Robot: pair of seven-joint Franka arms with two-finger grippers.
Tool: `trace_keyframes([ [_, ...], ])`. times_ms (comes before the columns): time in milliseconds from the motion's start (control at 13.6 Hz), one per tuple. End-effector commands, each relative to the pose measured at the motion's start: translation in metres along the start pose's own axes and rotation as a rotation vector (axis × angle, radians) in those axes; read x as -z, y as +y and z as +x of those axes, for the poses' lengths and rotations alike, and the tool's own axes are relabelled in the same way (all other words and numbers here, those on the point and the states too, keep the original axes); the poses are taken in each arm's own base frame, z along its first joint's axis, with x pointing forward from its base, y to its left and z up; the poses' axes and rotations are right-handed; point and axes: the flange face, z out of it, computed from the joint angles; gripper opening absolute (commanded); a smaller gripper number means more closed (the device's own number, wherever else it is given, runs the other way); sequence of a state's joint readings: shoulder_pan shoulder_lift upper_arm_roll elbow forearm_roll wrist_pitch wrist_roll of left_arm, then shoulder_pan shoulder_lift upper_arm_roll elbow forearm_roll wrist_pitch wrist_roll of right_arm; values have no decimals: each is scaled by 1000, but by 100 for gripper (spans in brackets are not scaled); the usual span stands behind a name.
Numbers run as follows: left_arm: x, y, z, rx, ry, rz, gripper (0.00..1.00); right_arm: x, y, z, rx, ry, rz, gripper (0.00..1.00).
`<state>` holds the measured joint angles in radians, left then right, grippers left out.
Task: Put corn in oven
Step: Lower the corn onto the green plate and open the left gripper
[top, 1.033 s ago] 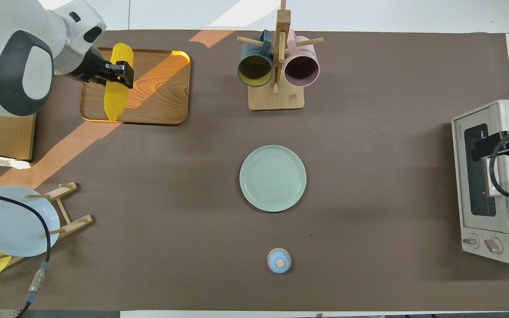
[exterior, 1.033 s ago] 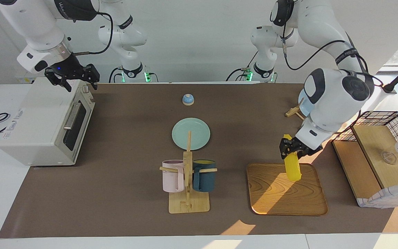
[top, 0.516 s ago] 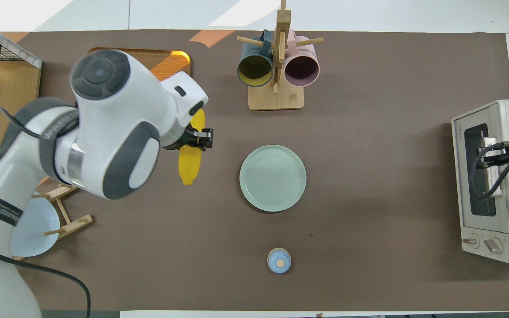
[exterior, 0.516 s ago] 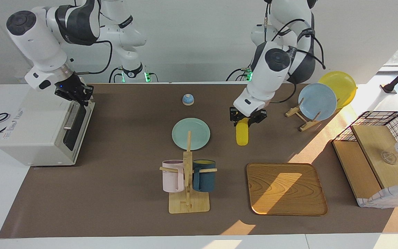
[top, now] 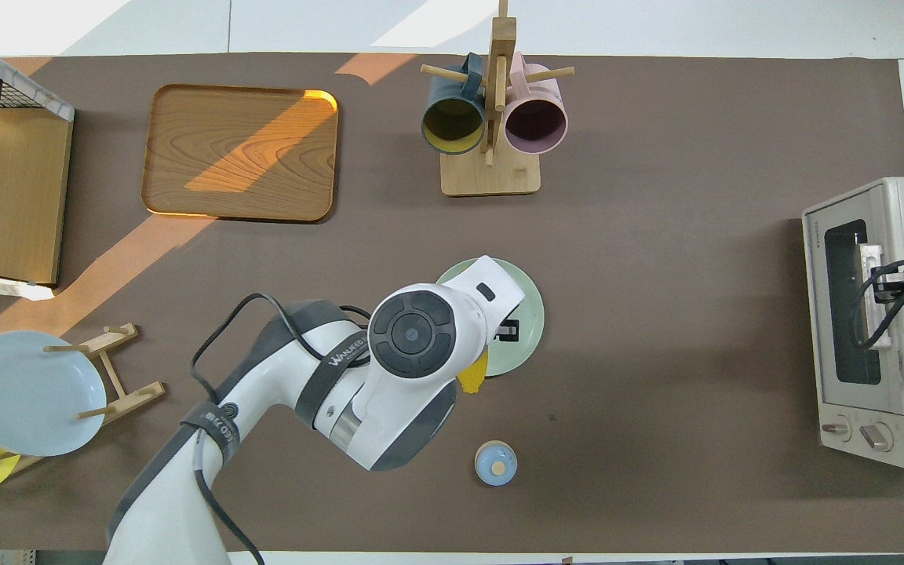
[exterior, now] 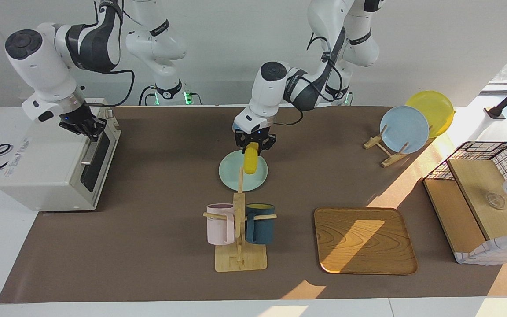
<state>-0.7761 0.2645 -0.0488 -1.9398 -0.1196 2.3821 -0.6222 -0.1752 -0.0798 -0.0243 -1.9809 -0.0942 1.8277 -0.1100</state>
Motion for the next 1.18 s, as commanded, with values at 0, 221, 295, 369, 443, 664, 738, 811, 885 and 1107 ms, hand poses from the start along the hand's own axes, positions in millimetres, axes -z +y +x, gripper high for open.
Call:
trace_keyframes([
  [0, -42, -1, 5, 22, 32, -22, 0, -16, 7, -6, -31, -1, 1, 0],
  [221, -42, -1, 4, 12, 26, -17, 0, -26, 11, -7, -45, -9, 12, 0],
  [295, -42, -1, 4, 12, 26, -17, 0, -33, 10, -7, -41, -1, 13, 0],
  [369, -43, -1, 4, 12, 25, -16, 0, -38, 7, -7, -49, 5, 36, 0],
  [443, -43, -2, 4, 12, 23, -13, 6, -42, 6, -7, -58, 7, 58, 0],
  [664, -22, -10, 13, 25, 10, -2, 100, -59, -16, -1, -96, 24, 115, 0],
  [738, 1, -18, 22, 40, 8, 0, 100, -66, -33, 4, -108, 13, 130, 0],
  [811, 22, -34, 37, 73, 12, 3, 100, -72, -47, 8, -120, 5, 142, 0],
  [885, 44, -42, 45, 91, 20, -2, 100, -80, -60, 12, -115, 14, 142, 0],
  [1107, 109, -104, 89, 126, 39, 15, 100, -112, -74, 16, -99, 26, 138, 0],
])
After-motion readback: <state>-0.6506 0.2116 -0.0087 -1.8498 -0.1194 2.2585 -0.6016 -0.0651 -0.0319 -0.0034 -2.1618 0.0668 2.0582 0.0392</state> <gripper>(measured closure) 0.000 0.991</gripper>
